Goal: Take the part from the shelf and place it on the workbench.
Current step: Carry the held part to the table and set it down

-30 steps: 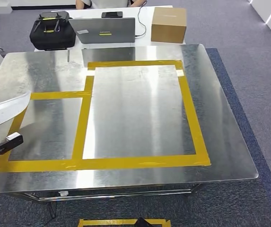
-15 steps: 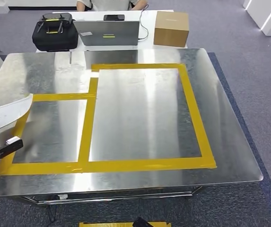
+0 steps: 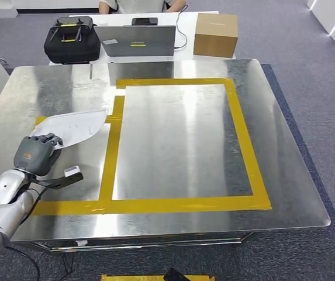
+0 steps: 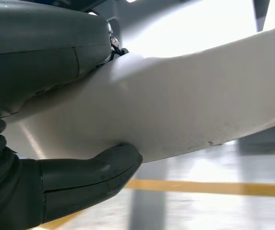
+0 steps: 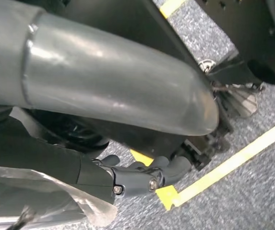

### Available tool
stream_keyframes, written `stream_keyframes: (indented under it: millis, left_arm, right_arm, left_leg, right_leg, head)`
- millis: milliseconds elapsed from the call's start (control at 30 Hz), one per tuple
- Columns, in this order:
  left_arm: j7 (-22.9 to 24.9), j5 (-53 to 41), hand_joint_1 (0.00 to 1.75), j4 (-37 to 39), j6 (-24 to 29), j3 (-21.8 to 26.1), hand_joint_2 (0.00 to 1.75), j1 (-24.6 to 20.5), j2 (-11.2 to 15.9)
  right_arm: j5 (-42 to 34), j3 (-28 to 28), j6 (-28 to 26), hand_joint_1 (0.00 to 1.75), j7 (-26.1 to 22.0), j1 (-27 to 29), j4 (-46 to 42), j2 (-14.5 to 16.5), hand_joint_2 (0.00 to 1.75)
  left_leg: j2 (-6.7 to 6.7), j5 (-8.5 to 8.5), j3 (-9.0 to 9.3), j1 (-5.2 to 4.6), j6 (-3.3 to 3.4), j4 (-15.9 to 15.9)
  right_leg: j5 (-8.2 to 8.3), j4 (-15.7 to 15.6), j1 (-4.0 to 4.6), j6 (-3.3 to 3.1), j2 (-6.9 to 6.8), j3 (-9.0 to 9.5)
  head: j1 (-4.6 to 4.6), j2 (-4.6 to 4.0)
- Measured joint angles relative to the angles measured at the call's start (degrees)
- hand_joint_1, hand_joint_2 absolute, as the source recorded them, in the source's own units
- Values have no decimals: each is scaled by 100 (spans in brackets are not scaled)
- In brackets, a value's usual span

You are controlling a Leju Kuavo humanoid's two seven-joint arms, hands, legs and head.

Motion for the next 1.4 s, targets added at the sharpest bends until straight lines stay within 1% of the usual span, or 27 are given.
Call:
stream_keyframes:
  millis: [67,133,167,200,233,267,333,400,467,533,600,667,700,733,767,833,900,1000,1067,1100,1167,1200,1233,1267,1333,1367,1400]
  left_arm:
    - [-136,227,175,-142,-37,-121,175,19,-135]
    - [-218,405,175,-249,-86,-240,175,45,-246]
    - [-239,454,175,-289,-105,-292,175,68,-294]
    - [-255,487,175,-325,-121,-337,175,95,-336]
    - [-270,519,131,-361,-131,-375,175,120,-369]
    - [-290,559,87,-400,-140,-408,175,133,-392]
    - [-323,639,0,-478,-163,-472,175,137,-430]
    - [-331,690,0,-529,-204,-532,175,138,-470]
    - [-302,731,0,-545,-258,-581,175,152,-504]
    - [-243,760,0,-550,-287,-624,175,157,-526]
    - [-196,772,0,-554,-288,-662,175,147,-544]
    - [-180,776,0,-555,-287,-691,175,149,-559]
    - [-179,776,0,-555,-287,-706,175,156,-566]
    - [-179,775,0,-555,-287,-721,175,161,-574]
    - [-179,775,0,-555,-287,-734,175,163,-580]
    - [-179,775,0,-555,-287,-754,175,159,-585]
    - [-178,777,0,-555,-287,-760,175,150,-584]
    - [-177,781,0,-555,-287,-772,175,149,-582]
    - [-177,781,0,-556,-286,-782,175,146,-585]
    - [-176,782,0,-557,-285,-787,175,146,-586]
    - [-175,784,0,-557,-286,-795,175,158,-581]
    - [-174,784,0,-557,-287,-798,175,169,-577]
    - [-174,784,0,-557,-287,-802,175,176,-574]
    - [-174,784,0,-557,-287,-807,131,179,-573]
    - [-173,785,0,-557,-286,-814,44,170,-572]
    - [-162,788,0,-557,-281,-817,0,162,-572]
    - [-145,792,0,-557,-269,-820,0,155,-571]
  right_arm:
    - [-11,8,19,0,7,0,0,5,0]
    - [-23,18,32,0,14,1,0,6,0]
    - [-27,22,36,0,18,2,0,6,0]
    - [-29,26,38,0,21,2,0,6,0]
    - [-32,28,40,0,24,1,0,6,0]
    - [-35,32,44,0,27,1,0,6,0]
    - [-40,38,50,0,34,1,0,6,0]
    - [-44,44,53,0,42,2,0,6,0]
    - [-49,48,55,0,45,2,0,6,0]
    - [-57,51,55,0,44,0,0,4,0]
    - [-63,56,50,0,42,0,0,1,0]
    - [-66,71,39,0,30,-13,0,-2,0]
    - [-66,79,34,0,26,-25,0,-3,0]
    - [-66,85,35,0,22,-35,0,-3,0]
    - [-66,87,36,0,26,-42,0,-3,0]
    - [-67,87,38,0,38,-34,0,-4,0]
    - [-69,89,40,0,43,-20,0,-5,0]
    - [-70,89,44,0,44,-1,0,-4,0]
    - [-72,89,44,0,44,2,0,-3,0]
    - [-72,89,45,0,44,3,0,-3,0]
    - [-72,89,47,0,44,5,0,-3,0]
    - [-72,89,48,0,45,6,0,-3,0]
    - [-72,89,49,0,45,7,0,-3,0]
    - [-72,89,49,0,45,7,0,-3,0]
    - [-72,89,49,0,45,7,0,-3,0]
    - [-73,89,48,0,44,8,0,-3,0]
    - [-77,89,45,0,44,10,0,-3,0]
  left_leg:
    - [7,-210,-118,8,-59,311]
    - [11,-552,-421,40,-114,1014]
    - [12,-666,-570,56,-135,1335]
    - [12,-683,-651,69,-150,1504]
    - [13,-589,-631,81,-158,1456]
    - [14,-405,-509,90,-159,1193]
    - [23,-55,-153,92,-144,432]
    - [24,35,44,70,-94,6]
    - [16,9,56,46,-27,-34]
    - [19,29,70,58,50,-64]
    - [27,49,84,77,116,-92]
    - [29,48,82,75,142,-92]
    - [29,46,84,73,145,-92]
    - [27,45,87,73,145,-91]
    - [23,43,92,73,143,-91]
    - [13,32,101,65,122,-86]
    - [6,29,81,41,70,-66]
    - [7,39,55,37,-16,-63]
    - [14,-96,-13,51,-74,110]
    - [16,-249,-123,58,-103,370]
    - [18,-608,-462,64,-138,1148]
    - [18,-716,-612,66,-145,1470]
    - [18,-706,-677,66,-144,1598]
    - [18,-583,-632,66,-135,1490]
    - [18,-161,-294,63,-96,750]
    - [19,-17,-114,52,-72,364]
    - [19,56,9,40,-49,92]
  right_leg:
    - [24,-50,-39,-33,-14,39]
    - [22,-53,-42,-49,-21,52]
    - [20,-52,-42,-50,-22,55]
    - [17,-51,-42,-48,-21,58]
    - [13,-48,-43,-44,-18,64]
    - [7,-43,-44,-36,-13,72]
    - [-14,-26,-33,-2,-6,82]
    - [-27,-10,-18,52,-6,68]
    - [-23,-13,-23,108,-11,58]
    - [-91,56,-36,169,-13,5]
    - [-361,512,-45,220,-16,-221]
    - [-702,1306,-48,249,-19,-582]
    - [-772,1586,-50,257,-20,-713]
    - [-733,1661,-50,261,-20,-749]
    - [-587,1498,-53,257,-20,-674]
    - [-207,732,-58,238,-16,-304]
    - [-49,132,-58,205,-7,-5]
    - [-52,8,-52,133,4,60]
    - [-39,-13,-69,66,-7,79]
    - [-35,-22,-79,35,-14,89]
    - [-41,-22,-77,3,-19,95]
    - [-42,-22,-76,-1,-18,97]
    - [-43,-21,-75,-3,-16,102]
    - [-45,-21,-75,-2,-15,110]
    - [-56,-20,-74,9,-12,136]
    - [-63,-15,-64,24,-12,138]
    - [-65,-11,-58,45,-12,129]
  head:
    - [-16,0]
    - [-30,0]
    - [-28,0]
    - [-28,0]
    - [-29,0]
    - [-28,0]
    - [-29,0]
    - [-22,0]
    - [-17,0]
    - [-18,0]
    - [-3,0]
    - [15,0]
    - [18,0]
    - [22,0]
    - [22,0]
    - [23,0]
    - [16,0]
    - [13,0]
    - [7,0]
    - [3,0]
    - [-5,0]
    - [-4,0]
    - [-4,0]
    - [-4,0]
    - [-4,0]
    - [-4,0]
    - [-3,0]
